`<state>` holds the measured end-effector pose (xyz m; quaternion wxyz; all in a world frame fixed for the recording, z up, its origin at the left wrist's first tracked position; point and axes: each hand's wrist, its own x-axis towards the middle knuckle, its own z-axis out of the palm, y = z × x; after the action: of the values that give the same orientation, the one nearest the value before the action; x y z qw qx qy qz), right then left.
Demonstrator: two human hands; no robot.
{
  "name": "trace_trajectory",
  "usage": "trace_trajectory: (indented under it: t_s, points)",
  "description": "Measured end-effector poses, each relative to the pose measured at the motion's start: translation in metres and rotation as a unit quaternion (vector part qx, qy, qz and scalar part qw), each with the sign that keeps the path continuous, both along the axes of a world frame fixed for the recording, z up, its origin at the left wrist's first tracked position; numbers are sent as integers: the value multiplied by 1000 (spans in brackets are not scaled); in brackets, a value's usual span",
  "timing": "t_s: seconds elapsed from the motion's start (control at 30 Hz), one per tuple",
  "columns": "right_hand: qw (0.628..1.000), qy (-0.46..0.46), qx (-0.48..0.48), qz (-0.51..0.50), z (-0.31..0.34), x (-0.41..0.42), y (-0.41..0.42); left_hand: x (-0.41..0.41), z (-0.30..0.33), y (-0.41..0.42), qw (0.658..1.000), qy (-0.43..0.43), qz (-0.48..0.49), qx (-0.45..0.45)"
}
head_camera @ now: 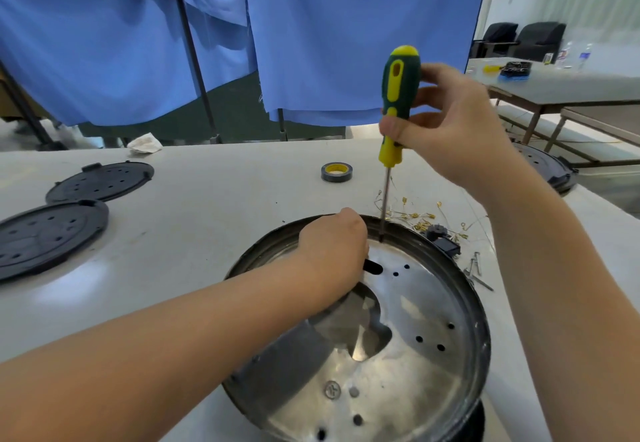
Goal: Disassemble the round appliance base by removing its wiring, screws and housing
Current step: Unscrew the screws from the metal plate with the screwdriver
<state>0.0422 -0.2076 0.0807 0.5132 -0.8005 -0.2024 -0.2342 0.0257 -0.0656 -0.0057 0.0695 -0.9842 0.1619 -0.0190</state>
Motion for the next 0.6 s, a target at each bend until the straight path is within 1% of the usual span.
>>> trace_trajectory:
  t_s: [0.07, 0.13, 0.2, 0.3, 0.37, 0.47, 0.6]
  points:
    - [999, 3, -38, -5, -3, 2, 3, 1, 0, 0, 1000, -6, -17, 24]
    - [998, 8, -54, -11, -6, 5, 3, 2, 0, 1, 999, -3, -27, 18]
    - [998, 9, -62, -17, -7, 7, 1, 2, -1, 1, 1000, -9, -22, -6]
    - [997, 14, -69, -13, -8, 8, -3, 3, -3, 3, 996, -27, 13, -89]
    - [997, 14, -70, -10, -8, 8, -4, 5, -5, 6, 993, -44, 16, -107]
    - [997, 11, -77, -9, -8, 8, -3, 5, -4, 9, 994, -76, -1, -80]
    - [997, 16, -74, -4, -7, 8, -3, 2, 3, 6, 995, -89, -52, -12]
